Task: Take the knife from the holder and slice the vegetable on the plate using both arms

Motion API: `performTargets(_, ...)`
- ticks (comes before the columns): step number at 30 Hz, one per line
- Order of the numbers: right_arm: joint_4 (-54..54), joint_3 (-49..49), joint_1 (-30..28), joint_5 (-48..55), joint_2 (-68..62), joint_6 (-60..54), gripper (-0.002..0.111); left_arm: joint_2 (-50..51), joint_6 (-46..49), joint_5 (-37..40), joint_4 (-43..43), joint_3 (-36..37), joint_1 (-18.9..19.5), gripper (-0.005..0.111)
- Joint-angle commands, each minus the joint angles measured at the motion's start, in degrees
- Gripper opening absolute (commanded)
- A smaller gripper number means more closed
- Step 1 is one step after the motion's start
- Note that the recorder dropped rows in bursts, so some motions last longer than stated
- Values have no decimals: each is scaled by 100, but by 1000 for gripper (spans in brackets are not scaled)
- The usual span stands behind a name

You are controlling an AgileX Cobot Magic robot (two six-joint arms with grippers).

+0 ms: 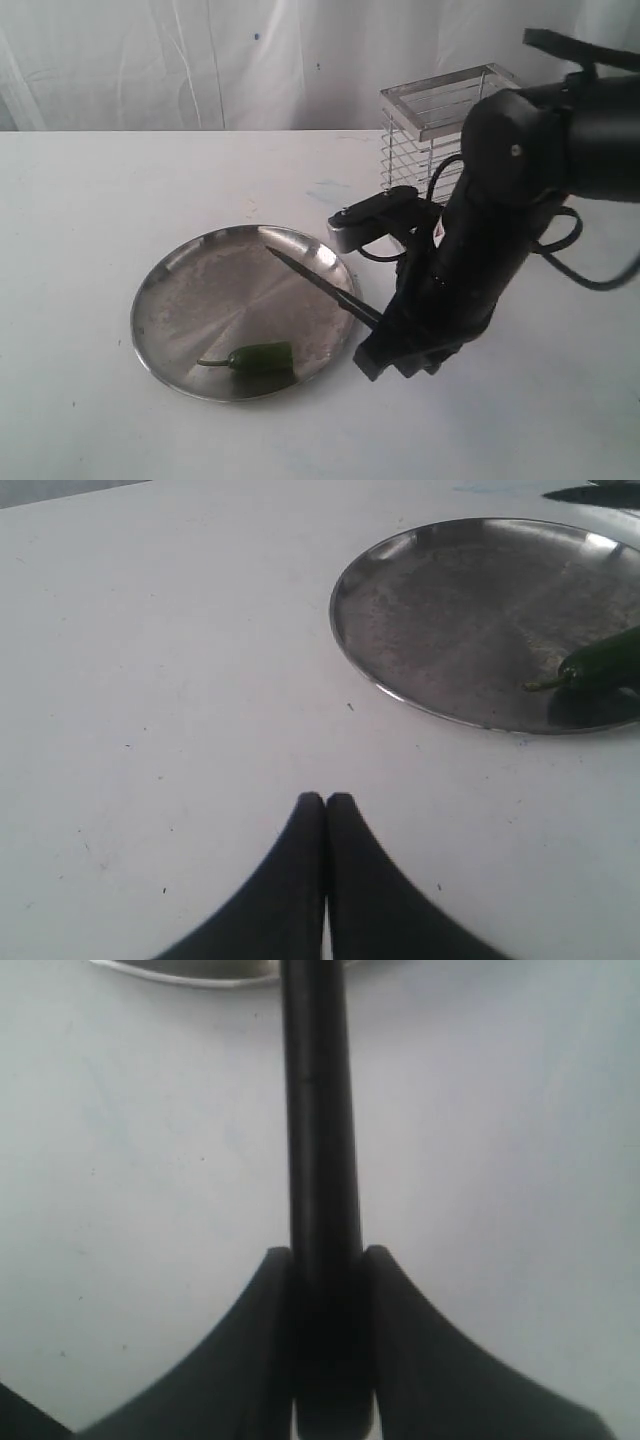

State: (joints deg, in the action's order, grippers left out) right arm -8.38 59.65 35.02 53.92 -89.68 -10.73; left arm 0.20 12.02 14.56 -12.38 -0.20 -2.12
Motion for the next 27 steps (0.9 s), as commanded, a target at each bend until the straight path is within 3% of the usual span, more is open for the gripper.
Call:
performTargets(1,260,-227,161,52,806,440,0,-20,1,-77,-28,20,-48,0)
performTargets(3,273,-251,161,139,1051,478,0,-20,-562,-432,-641,20,-48,0)
performTargets(7,273,-251,161,179,1360,655,0,-20,-2100,-631,-3199,20,-48,0)
performTargets(13,395,-251,161,421,1580,655,0,-20,-2059,-674,-3011,20,-48,0)
performTargets(16,395,-321,161,454,1589,655,0,-20,-2093,-1195,-2947,20,-48,0)
performTargets(21,395,-717,161,-128,1502,585,0,-20,-2121,-3066,-3320,20,-48,0)
performTargets(23,420,-844,161,-293,1478,313,0,-20,-1982,-4057,-3331,20,-48,0)
performTargets(25,397,-900,161,-447,1532,307,0,-20,-1548,-5548,-3349,20,-48,0)
performTargets(27,398,-972,161,-871,1649,333,0,56,-1856,-6617,-3506,-160,-48,0)
